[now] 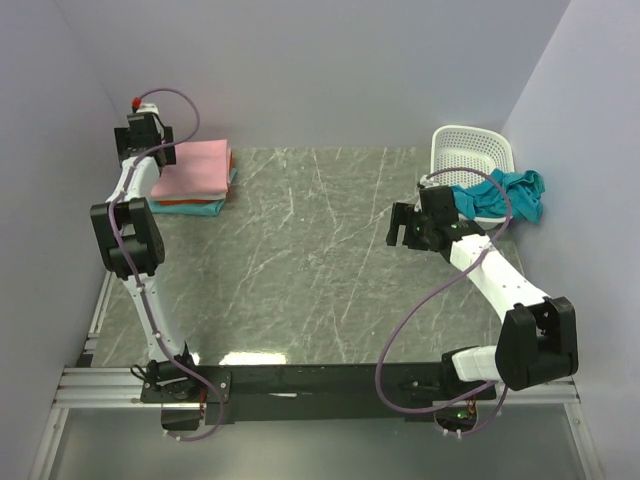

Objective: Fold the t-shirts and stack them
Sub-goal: Reset both grippers

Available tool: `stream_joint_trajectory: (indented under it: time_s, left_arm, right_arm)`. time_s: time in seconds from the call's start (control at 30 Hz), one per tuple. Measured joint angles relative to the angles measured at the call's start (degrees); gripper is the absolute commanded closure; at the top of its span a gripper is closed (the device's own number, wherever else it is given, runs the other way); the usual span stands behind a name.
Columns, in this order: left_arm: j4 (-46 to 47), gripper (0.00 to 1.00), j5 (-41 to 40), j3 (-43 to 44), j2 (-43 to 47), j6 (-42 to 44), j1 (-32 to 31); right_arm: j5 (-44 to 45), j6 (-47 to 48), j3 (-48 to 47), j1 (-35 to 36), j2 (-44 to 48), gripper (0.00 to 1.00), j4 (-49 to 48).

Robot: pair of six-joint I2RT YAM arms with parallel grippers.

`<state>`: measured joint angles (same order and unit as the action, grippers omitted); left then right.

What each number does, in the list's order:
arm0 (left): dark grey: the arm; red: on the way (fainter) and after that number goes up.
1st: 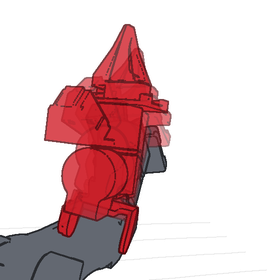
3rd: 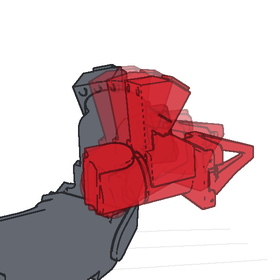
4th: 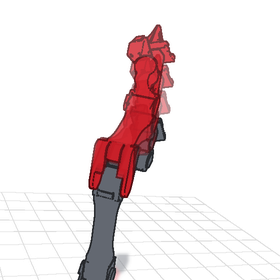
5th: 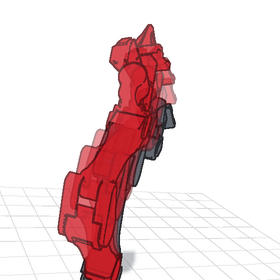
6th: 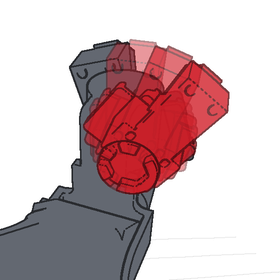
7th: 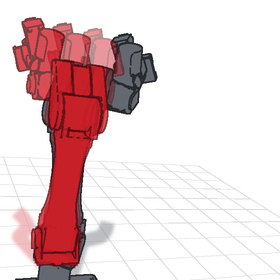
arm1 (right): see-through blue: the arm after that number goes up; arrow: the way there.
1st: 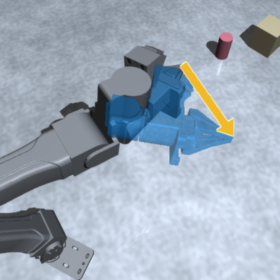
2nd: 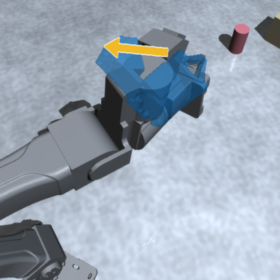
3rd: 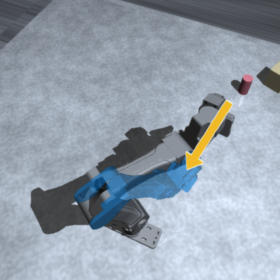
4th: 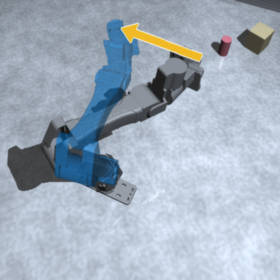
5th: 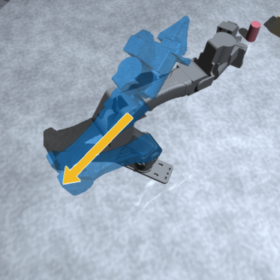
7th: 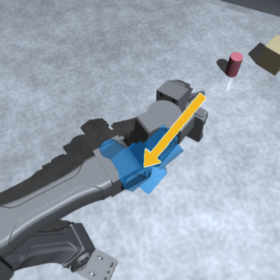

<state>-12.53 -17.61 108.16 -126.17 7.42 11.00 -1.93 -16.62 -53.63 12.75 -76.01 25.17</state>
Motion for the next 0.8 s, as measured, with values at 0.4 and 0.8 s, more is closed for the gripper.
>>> stream_joint_trajectory:
  time_s: [0.4, 0.8]
  left_arm:
    - [-8.6, 0.01, -3.9, 9.1, 4.3, -19.5, 1.4]
    - [-7.6, 0.01, 2.8, -20.1, 37.3, -40.1, -6.5]
  right_arm:
    - [-0.7, -1.0, 0.0, 0.0, 6.8, 0.05, 0.2]
    - [-1.9, -4.9, 3.4, 0.0, 18.2, 0.05, 0.2]
